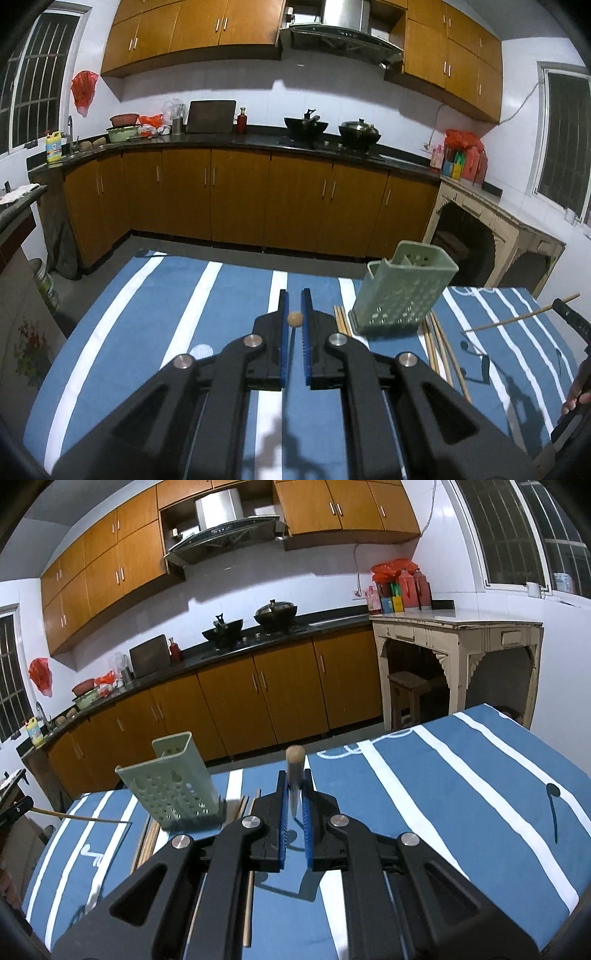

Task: Organize utensils
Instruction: 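Lift the held chopsticks with both tools and carry them over the green holder, then lower both chopsticks into the green holder and open both tools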

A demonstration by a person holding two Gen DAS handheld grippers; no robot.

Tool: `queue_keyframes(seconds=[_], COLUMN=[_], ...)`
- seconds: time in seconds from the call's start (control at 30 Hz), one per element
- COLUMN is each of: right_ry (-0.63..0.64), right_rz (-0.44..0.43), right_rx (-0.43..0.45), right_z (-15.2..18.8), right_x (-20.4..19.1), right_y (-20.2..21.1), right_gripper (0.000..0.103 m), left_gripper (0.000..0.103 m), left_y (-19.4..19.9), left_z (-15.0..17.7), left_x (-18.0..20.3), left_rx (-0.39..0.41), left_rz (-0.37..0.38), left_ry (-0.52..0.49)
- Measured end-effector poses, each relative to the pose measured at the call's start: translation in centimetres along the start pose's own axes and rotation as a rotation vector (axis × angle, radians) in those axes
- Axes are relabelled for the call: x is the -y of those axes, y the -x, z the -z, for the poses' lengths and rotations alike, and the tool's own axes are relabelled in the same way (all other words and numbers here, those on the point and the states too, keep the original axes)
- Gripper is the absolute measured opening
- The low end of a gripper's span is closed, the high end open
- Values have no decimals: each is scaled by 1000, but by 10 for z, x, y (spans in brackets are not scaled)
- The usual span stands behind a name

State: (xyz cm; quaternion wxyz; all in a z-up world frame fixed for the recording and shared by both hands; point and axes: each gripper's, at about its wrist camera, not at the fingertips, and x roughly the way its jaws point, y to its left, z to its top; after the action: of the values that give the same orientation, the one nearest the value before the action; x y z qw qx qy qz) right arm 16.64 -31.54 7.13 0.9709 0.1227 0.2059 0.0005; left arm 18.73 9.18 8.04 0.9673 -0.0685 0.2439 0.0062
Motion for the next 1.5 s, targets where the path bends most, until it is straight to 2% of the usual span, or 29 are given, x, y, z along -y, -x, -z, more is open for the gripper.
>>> queue_keyframes(seconds=[0.27, 0.47, 0.8, 0.93, 1.03, 1.23, 1.5], right_ry=[3, 35, 29, 31, 42, 65, 75], right_rz=[-21, -45, -173, -229, -260, -287, -282], right_rx=[29, 94, 250, 273, 267, 218, 135], right_z=[-27, -67, -124, -131, -129, -119, -94], right_x=[-7, -23, -63, -77, -88, -99, -103], right_y=[-9, -7, 19, 23, 19, 3, -32], right_gripper=[8, 8, 8, 8, 8, 8, 8], left_gripper=[7, 7, 7, 7, 7, 7, 7], left_y=[-1, 5, 40, 59, 62, 38, -22], left_z=[-23, -55, -130, -158, -171, -167, -131], left_x=[-3, -3, 21, 35, 50, 71, 74], left_rx=[33, 83, 235, 320, 334, 291, 207], left_rz=[-2, 0, 92, 133, 176, 222, 220], left_ry=[13, 8, 41, 56, 57, 58, 96])
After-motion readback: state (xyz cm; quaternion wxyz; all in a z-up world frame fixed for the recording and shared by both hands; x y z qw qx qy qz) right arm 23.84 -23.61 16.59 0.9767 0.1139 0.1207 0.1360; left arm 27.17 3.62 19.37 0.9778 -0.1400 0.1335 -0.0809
